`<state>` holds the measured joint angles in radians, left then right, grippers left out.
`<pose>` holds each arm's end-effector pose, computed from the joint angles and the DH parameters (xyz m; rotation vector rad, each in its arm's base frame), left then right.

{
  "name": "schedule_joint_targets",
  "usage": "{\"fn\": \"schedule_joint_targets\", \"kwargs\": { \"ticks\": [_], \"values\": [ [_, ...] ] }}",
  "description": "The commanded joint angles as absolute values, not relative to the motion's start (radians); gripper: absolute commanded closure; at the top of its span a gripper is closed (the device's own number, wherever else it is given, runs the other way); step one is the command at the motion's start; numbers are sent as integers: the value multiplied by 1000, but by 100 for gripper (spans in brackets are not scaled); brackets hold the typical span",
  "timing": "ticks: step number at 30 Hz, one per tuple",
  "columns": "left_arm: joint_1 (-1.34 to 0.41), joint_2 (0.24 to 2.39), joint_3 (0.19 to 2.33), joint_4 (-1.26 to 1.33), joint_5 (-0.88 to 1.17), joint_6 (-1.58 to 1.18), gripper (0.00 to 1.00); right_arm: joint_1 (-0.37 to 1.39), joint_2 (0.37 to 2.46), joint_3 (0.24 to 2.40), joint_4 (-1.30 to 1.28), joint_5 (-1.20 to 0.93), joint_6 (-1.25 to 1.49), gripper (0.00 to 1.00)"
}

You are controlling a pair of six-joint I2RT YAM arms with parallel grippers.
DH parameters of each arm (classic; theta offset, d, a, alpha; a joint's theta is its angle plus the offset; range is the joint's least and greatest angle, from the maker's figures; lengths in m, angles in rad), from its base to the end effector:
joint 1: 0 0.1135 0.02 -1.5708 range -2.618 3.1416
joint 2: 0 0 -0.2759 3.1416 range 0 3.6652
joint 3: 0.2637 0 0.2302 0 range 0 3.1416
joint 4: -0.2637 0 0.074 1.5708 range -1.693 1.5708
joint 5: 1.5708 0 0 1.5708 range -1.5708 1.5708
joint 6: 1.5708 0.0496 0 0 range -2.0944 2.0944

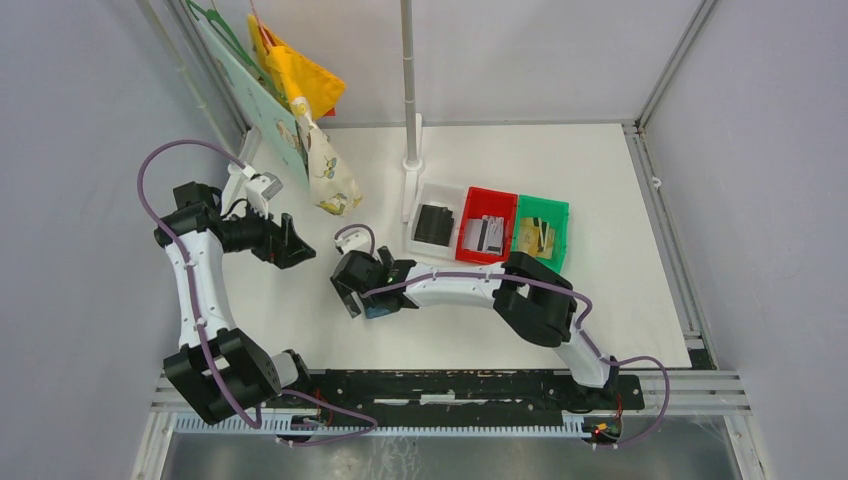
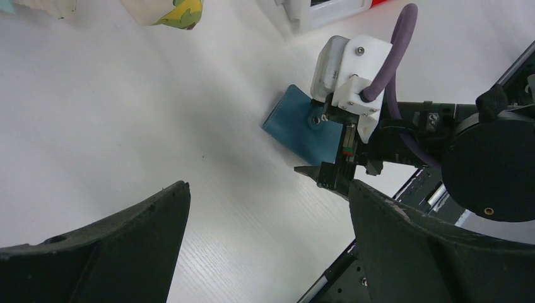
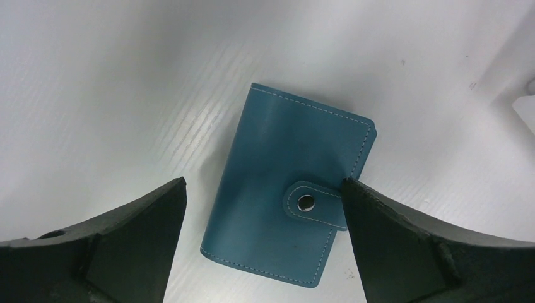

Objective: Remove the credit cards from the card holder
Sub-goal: Pick up the card holder from the center of the board.

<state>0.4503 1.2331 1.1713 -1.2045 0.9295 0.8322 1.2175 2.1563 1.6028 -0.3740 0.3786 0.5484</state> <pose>0.1840 0.0448 0.3211 0.6005 2.1889 -0.7015 0.1781 0.4300 0.1816 -0.6516 2.3472 0.3302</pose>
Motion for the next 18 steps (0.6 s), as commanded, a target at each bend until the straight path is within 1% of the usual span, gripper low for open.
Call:
{"fn": "schedule_joint_targets", "kwargs": {
  "ticks": [1, 4, 9, 15, 18],
  "values": [
    [454, 1227, 1199, -1220, 994, 885, 0, 1224, 2169, 1628, -389, 464, 597, 2],
    [455, 1226, 1193, -1216, 1004, 882, 0, 1239, 2169, 1621, -416, 558, 568, 2],
    [453, 1228, 1198, -1215, 1005, 879, 0, 1246, 2137, 1567, -407, 604, 555, 2],
    [455, 1226, 1201, -1215, 1016, 876, 0, 1246, 2154, 1555, -409, 521, 569, 2],
    [455, 1225, 1201, -1215, 1026, 872, 0, 1246, 2147, 1508, -351, 470, 566, 2]
  ]
}}
